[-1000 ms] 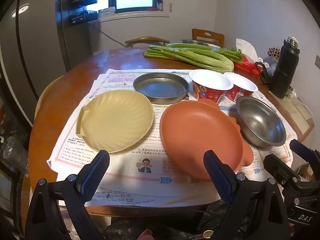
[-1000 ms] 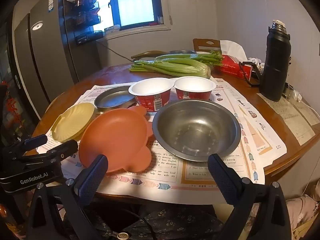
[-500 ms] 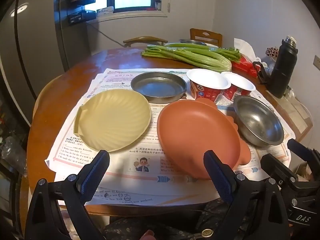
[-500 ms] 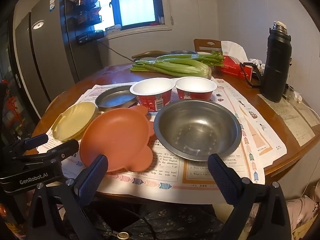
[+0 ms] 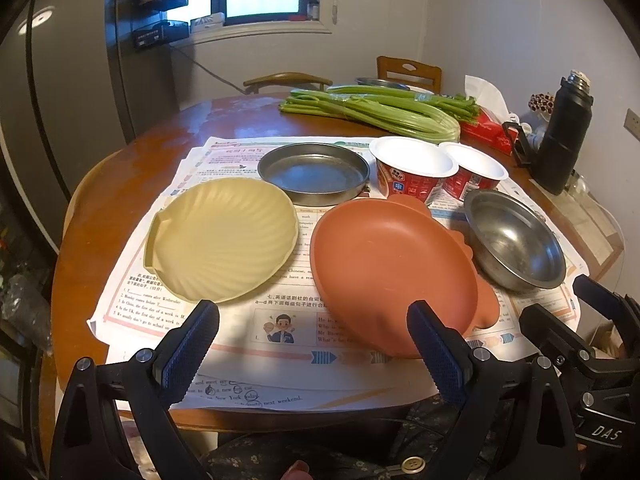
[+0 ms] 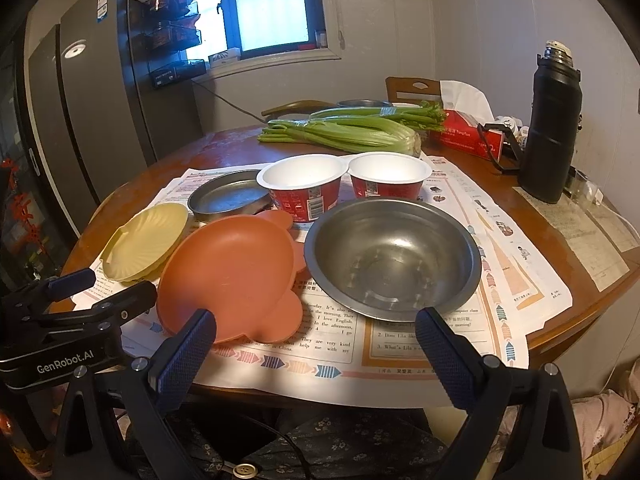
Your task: Organize plates and bowls
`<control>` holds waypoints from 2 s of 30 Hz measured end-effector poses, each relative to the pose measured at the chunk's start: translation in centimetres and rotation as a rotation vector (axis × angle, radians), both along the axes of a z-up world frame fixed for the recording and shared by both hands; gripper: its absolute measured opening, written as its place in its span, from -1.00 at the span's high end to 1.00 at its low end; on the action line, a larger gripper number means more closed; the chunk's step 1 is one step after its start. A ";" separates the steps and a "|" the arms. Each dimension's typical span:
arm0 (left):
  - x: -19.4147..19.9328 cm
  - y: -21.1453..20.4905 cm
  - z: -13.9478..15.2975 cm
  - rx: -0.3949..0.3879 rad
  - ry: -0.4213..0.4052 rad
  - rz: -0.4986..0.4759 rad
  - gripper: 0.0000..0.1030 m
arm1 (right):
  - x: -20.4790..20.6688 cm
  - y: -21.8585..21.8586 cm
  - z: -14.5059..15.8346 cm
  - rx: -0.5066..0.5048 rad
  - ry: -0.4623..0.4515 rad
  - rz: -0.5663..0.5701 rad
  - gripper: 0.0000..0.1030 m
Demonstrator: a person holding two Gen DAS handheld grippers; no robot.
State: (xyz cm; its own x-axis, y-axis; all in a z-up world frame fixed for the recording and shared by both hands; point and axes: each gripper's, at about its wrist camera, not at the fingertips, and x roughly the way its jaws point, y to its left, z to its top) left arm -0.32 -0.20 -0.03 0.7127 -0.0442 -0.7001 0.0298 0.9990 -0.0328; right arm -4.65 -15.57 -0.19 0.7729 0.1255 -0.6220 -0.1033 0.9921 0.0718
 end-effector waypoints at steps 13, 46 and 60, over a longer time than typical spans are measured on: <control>0.0 -0.2 -0.1 0.004 0.000 -0.006 -0.85 | 0.2 0.0 -0.1 0.000 0.007 -0.001 -0.94; 0.1 8.3 0.9 -0.116 -0.040 0.162 -0.85 | 1.8 4.2 2.1 -0.047 -0.036 0.139 -0.93; 5.1 15.1 -0.3 -0.213 0.054 0.227 -0.85 | 8.7 14.6 1.6 -0.124 0.045 0.406 -0.81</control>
